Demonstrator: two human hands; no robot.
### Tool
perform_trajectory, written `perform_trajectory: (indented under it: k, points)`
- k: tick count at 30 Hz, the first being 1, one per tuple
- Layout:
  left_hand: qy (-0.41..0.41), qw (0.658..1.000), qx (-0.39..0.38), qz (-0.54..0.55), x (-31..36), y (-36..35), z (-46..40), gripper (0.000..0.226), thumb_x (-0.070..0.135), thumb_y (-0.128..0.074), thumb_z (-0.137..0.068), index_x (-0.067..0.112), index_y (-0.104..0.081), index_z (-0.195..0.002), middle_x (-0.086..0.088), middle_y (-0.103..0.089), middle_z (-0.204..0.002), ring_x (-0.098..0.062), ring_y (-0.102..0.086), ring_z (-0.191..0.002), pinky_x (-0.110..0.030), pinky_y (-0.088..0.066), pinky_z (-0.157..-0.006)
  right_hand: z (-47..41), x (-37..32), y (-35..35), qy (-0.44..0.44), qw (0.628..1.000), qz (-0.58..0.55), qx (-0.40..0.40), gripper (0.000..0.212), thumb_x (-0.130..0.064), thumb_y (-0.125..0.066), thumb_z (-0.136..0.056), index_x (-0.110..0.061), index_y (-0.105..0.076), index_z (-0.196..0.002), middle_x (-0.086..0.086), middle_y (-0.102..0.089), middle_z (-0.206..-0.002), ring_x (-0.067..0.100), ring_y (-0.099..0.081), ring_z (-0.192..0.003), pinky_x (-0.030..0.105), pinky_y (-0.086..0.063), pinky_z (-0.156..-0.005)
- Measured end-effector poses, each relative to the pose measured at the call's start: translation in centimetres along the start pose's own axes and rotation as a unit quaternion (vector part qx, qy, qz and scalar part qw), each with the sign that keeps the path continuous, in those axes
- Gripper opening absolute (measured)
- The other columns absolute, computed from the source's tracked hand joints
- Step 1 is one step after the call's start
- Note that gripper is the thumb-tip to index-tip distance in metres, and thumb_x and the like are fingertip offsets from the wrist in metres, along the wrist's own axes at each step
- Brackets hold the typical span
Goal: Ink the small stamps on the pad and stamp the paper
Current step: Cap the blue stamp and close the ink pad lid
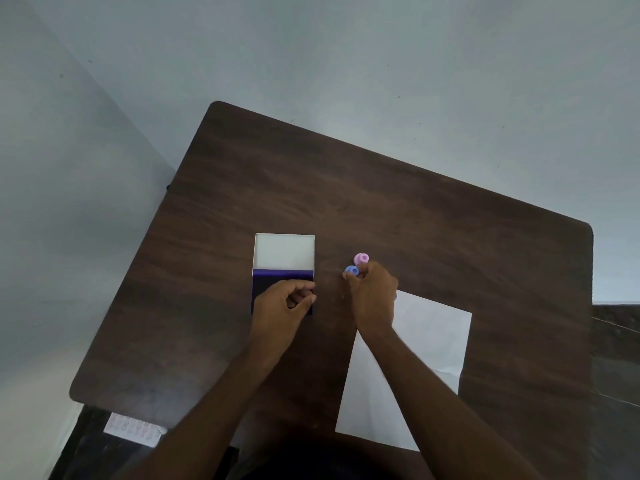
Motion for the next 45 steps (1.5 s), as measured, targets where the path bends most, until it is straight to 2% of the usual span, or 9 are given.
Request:
perform_trajectory:
  k: [4,11,15,19,26,30,32,37,45]
  points:
    - [0.009,1.000,0.004,0.000,-0.2,0.5,0.1,0.024,0.018,-0.067,-0.086,0.018,-0.068,-0.111,0.004,-0.070,-0.104,-0.005,-0.063,-0.088,-0.023,-0.052,-0.090,0.0,0.3,-0.2,-0.015,1.000,-0.003,-0.012,0.027,-0.031,-0.065,-0.089,-0.007,-0.064,-0.102,0.005,-0.069,-0.093,0.011,-0.054,-0.068,0.015,-0.039,-0.068]
    - [0.008,1.000,0.017,-0.001,-0.3,1.3,0.1,0.023,0.019,-0.068,-0.086,0.019,-0.069,-0.109,0.004,-0.071,-0.104,-0.007,-0.064,-0.091,-0.025,-0.053,-0.090,0.1,0.0,-0.1,-0.005,1.000,-0.002,-0.025,0.028,-0.032,-0.058,-0.093,-0.007,-0.065,-0.105,0.003,-0.069,-0.094,0.007,-0.051,-0.063,0.004,-0.032,-0.059]
    - [0.013,1.000,0.013,0.009,-0.6,1.3,0.2,0.022,0.019,-0.069,-0.085,0.022,-0.070,-0.107,0.008,-0.070,-0.102,-0.002,-0.064,-0.089,-0.015,-0.051,-0.085,0.3,-0.4,0.1,0.021,0.999,0.029,-0.040,0.029,-0.031,-0.067,-0.086,-0.005,-0.066,-0.100,0.005,-0.069,-0.091,0.012,-0.058,-0.074,0.023,-0.046,-0.075]
    - [0.015,0.999,0.020,0.024,-0.9,1.4,0.4,0.022,0.018,-0.069,-0.085,0.023,-0.070,-0.106,0.011,-0.070,-0.100,0.002,-0.063,-0.088,-0.004,-0.046,-0.075,1.0,-0.4,1.4,0.035,0.998,0.033,-0.025,0.026,-0.035,-0.071,-0.083,-0.010,-0.067,-0.089,0.003,-0.067,-0.080,0.012,-0.058,-0.067,0.022,-0.043,-0.069]
    - [0.044,0.995,0.054,0.065,-2.4,2.8,0.1,0.020,0.019,-0.069,-0.085,0.026,-0.070,-0.104,0.014,-0.069,-0.096,0.002,-0.064,-0.088,-0.019,-0.055,-0.083,2.6,-1.5,3.0,0.067,0.998,-0.009,-0.002,0.012,-0.019,-0.070,-0.085,-0.007,-0.071,-0.087,0.008,-0.071,-0.079,0.009,-0.054,-0.059,0.013,-0.041,-0.060]
    - [0.055,0.986,0.137,0.078,-2.8,6.0,-0.9,0.021,0.021,-0.062,-0.090,0.025,-0.068,-0.109,0.011,-0.069,-0.103,-0.001,-0.064,-0.092,-0.022,-0.053,-0.083,3.3,-5.1,0.8,0.130,0.989,-0.002,-0.069,0.017,-0.016,-0.060,-0.090,-0.009,-0.075,-0.089,0.005,-0.075,-0.084,0.009,-0.061,-0.067,0.024,-0.050,-0.069]
    - [0.081,0.981,0.158,0.082,-3.1,7.2,-1.7,0.027,0.020,-0.059,-0.091,0.023,-0.065,-0.117,0.008,-0.067,-0.111,-0.004,-0.062,-0.098,-0.023,-0.052,-0.087,3.3,-6.7,-0.5,0.138,0.984,-0.040,-0.103,0.020,-0.013,-0.055,-0.090,-0.005,-0.074,-0.086,0.008,-0.074,-0.079,0.020,-0.067,-0.070,0.039,-0.057,-0.071]
    - [0.137,0.977,0.136,0.094,-3.7,8.1,-3.9,0.041,0.005,-0.053,-0.089,0.018,-0.056,-0.128,0.002,-0.063,-0.123,-0.009,-0.058,-0.109,-0.034,-0.051,-0.095,1.9,-8.4,-2.6,0.131,0.978,-0.063,-0.151,0.021,-0.006,-0.052,-0.089,0.003,-0.069,-0.081,0.016,-0.072,-0.079,0.032,-0.068,-0.075,0.046,-0.056,-0.070]
    - [0.161,0.972,0.105,0.134,-4.1,7.1,-5.1,0.046,0.005,-0.051,-0.091,0.017,-0.048,-0.136,0.001,-0.060,-0.128,-0.011,-0.056,-0.114,-0.035,-0.050,-0.098,0.8,-6.4,-5.1,0.021,0.974,-0.121,-0.191,0.028,-0.011,-0.056,-0.088,-0.006,-0.066,-0.114,0.011,-0.072,-0.106,0.024,-0.067,-0.098,0.046,-0.055,-0.089]
Point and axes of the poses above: each hand's wrist, its own z-axis away from the middle knuckle, its own y-axis out of the back of the hand, x = y × z, the point moved 10 cm from there along -z, towards the middle knuckle
